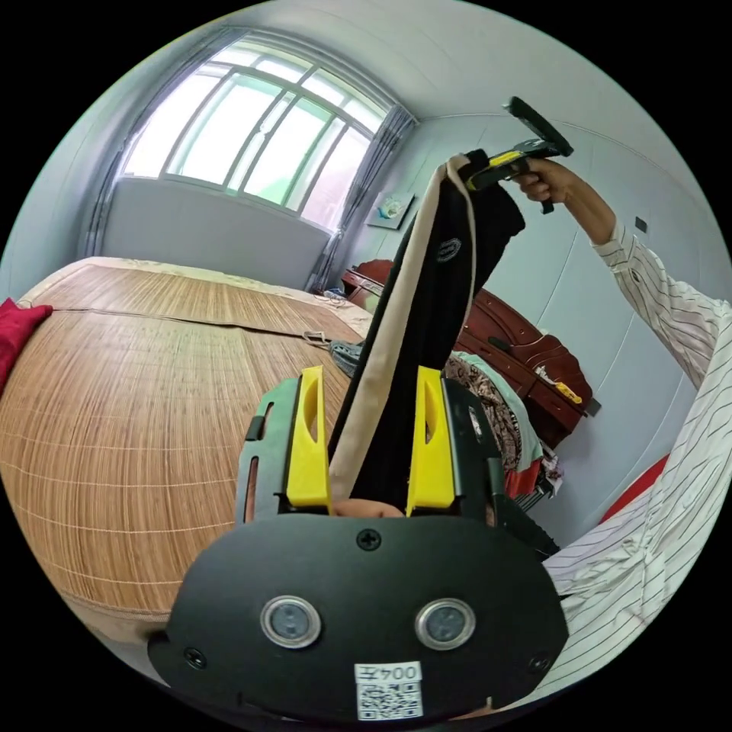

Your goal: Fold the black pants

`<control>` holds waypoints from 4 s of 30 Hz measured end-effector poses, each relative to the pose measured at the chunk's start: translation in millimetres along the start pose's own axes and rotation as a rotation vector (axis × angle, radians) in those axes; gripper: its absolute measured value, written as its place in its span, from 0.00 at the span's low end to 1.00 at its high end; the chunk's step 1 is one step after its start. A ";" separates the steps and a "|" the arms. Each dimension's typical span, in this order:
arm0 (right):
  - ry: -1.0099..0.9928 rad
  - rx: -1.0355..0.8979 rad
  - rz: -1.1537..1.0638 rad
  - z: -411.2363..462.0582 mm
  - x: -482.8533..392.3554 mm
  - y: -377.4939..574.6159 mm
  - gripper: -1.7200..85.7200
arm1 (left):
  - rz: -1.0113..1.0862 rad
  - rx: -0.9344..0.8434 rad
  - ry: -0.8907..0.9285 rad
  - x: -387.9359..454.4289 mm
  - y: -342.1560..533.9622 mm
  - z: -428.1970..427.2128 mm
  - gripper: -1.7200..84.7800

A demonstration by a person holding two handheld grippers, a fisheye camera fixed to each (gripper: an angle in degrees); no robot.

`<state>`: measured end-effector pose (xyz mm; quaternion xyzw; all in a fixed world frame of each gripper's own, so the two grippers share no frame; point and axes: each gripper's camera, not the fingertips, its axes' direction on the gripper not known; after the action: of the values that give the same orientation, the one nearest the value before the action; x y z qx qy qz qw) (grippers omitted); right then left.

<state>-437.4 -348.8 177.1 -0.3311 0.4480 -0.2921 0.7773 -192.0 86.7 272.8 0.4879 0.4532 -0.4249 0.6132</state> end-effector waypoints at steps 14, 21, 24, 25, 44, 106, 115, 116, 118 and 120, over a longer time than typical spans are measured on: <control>0.116 -0.078 -0.255 -32.3 -126.5 -125.0 0.10 | -0.317 -0.095 -0.254 37.2 30.1 91.1 0.20; 0.100 -0.067 -0.269 -37.5 -136.1 -141.7 0.10 | -0.560 -0.074 -0.251 5.5 36.1 98.3 0.20; 0.092 -0.064 -0.273 -35.6 -139.7 -145.8 0.10 | -0.661 -0.065 -0.242 -8.0 29.6 107.9 0.20; 0.092 -0.063 -0.275 -35.2 -140.8 -146.6 0.10 | -0.678 -0.069 -0.247 -11.7 29.5 110.0 0.19; -0.011 -0.009 -0.235 -7.9 -106.4 -121.9 0.10 | -0.436 -0.402 -0.026 -70.1 47.6 90.0 0.04; 0.216 0.463 0.148 -247.0 97.6 153.0 0.10 | -0.026 -0.087 -0.226 14.2 -313.6 -71.0 0.02; 0.278 0.571 0.186 -316.3 115.7 194.7 0.10 | 0.033 0.066 -0.332 33.9 -387.0 -158.8 0.02; 0.272 0.583 0.184 -319.3 115.6 197.7 0.10 | 0.016 0.104 -0.351 31.0 -390.8 -177.1 0.02; 0.227 0.641 0.166 -328.9 114.1 210.9 0.10 | -0.011 0.172 -0.387 25.9 -394.4 -209.3 0.02; 0.178 0.693 0.155 -332.3 114.0 221.7 0.10 | -0.026 0.258 -0.440 21.4 -397.6 -255.7 0.02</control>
<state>-649.5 -383.2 -178.5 0.0136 0.4119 -0.3947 0.8212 -606.3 271.8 138.3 0.4521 0.2571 -0.5828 0.6244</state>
